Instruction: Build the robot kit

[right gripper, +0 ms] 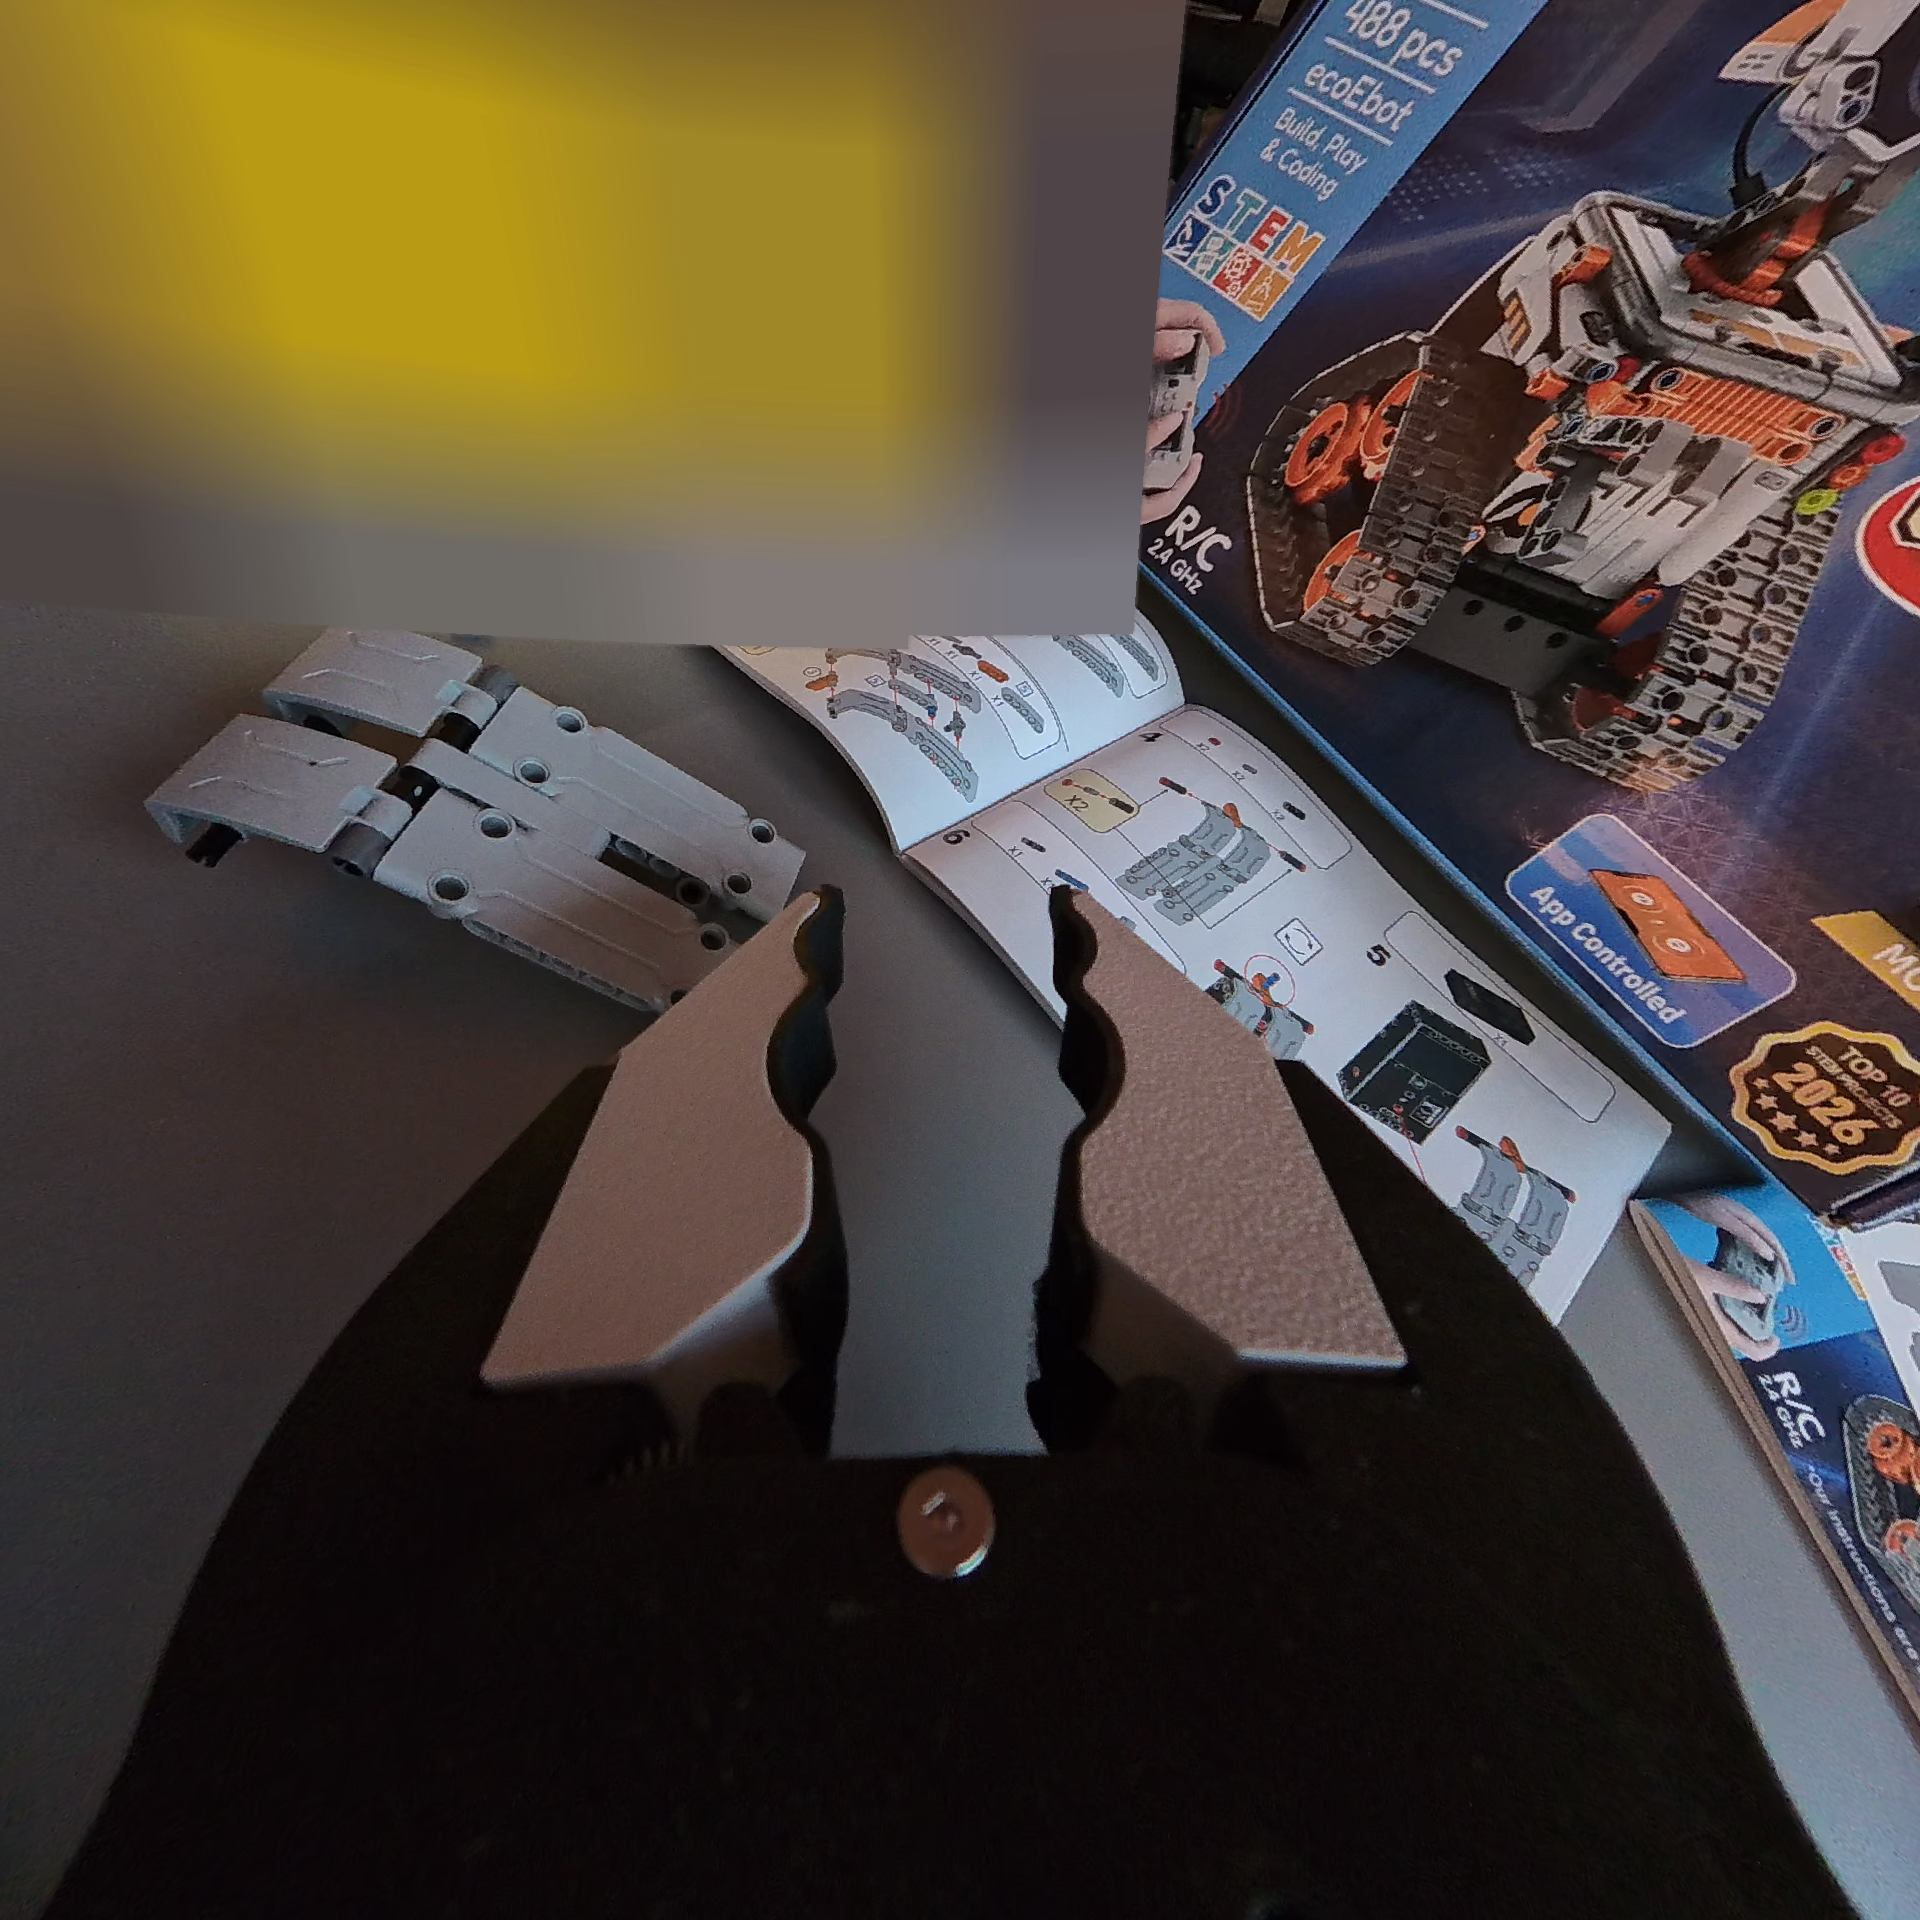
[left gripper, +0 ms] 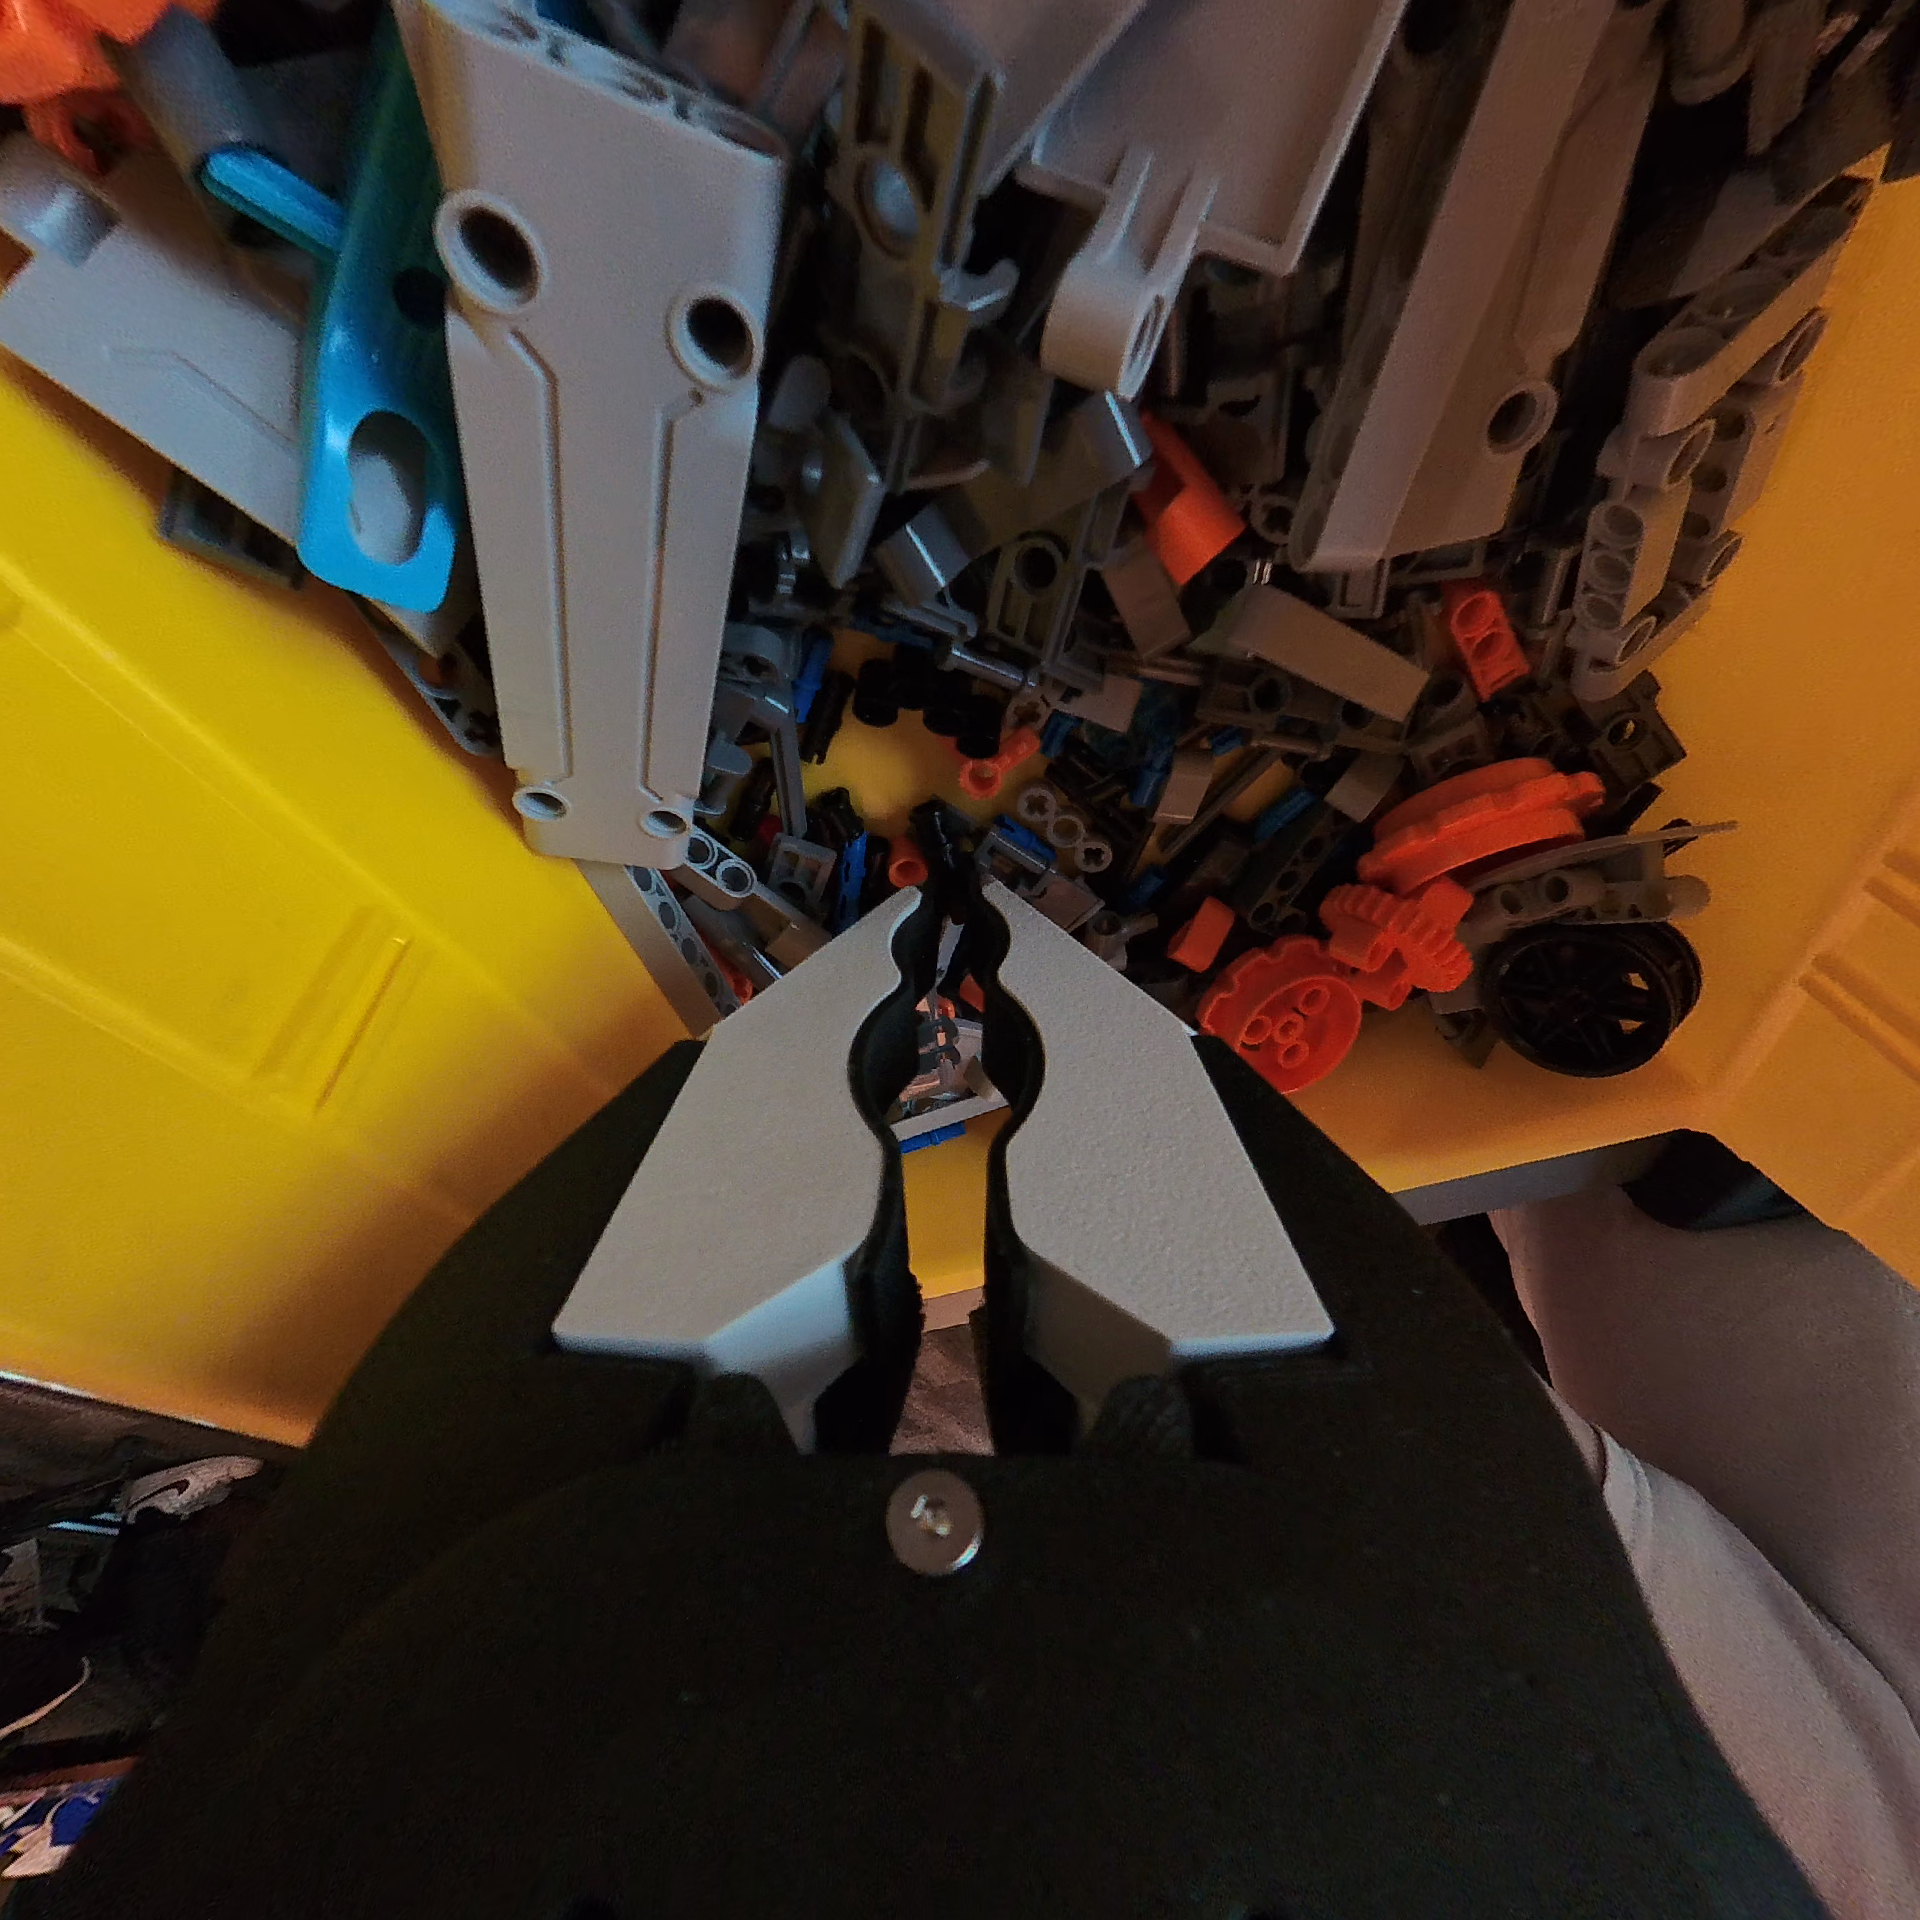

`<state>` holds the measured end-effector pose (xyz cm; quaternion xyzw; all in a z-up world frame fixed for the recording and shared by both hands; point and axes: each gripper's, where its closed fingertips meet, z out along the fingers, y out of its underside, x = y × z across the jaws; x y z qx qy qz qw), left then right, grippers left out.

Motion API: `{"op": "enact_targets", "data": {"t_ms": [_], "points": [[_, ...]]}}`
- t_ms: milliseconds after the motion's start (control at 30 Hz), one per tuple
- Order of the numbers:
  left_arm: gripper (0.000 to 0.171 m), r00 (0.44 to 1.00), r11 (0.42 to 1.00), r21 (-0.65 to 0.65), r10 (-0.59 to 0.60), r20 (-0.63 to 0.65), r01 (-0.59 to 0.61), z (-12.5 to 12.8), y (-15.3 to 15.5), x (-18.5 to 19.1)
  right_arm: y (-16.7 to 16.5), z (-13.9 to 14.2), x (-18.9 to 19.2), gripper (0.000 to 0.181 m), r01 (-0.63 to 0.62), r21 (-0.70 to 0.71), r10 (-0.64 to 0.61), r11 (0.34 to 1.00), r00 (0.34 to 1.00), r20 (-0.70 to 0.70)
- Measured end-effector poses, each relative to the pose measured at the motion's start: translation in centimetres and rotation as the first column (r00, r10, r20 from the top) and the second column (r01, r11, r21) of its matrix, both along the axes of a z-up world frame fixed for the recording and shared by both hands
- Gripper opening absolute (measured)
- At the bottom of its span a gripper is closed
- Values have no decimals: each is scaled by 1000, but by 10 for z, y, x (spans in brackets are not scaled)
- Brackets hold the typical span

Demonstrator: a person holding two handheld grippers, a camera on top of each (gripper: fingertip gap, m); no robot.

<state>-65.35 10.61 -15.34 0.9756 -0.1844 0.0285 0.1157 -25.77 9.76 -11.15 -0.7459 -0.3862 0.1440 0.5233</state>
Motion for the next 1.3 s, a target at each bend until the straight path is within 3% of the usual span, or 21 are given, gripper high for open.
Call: {"op": "enact_targets", "data": {"t_ms": [533, 700, 867, 1300], "points": [[2, 1000, 1000, -11, 11, -12, -11, 5, -8, -8, 0, -4, 1, 39, -2, -9, 2, 1000, 1000, 15], [3, 996, 989, 126, 81, -26, -77, 22, 5, -21, 0, -6, -2, 39, -8, -28, 9, 1000, 1000, 3], [2, 997, 961, 267, 78, -18, -70, 34, 32, -20, 1, -8, -4, 39, -10, -18, 10, 1000, 1000, 24], [1, 997, 977, 205, 65, -29, -58, 29, 19, -24, 2, -9, -3, 39, -10, -23, 11, 1000, 1000, 26]]}}
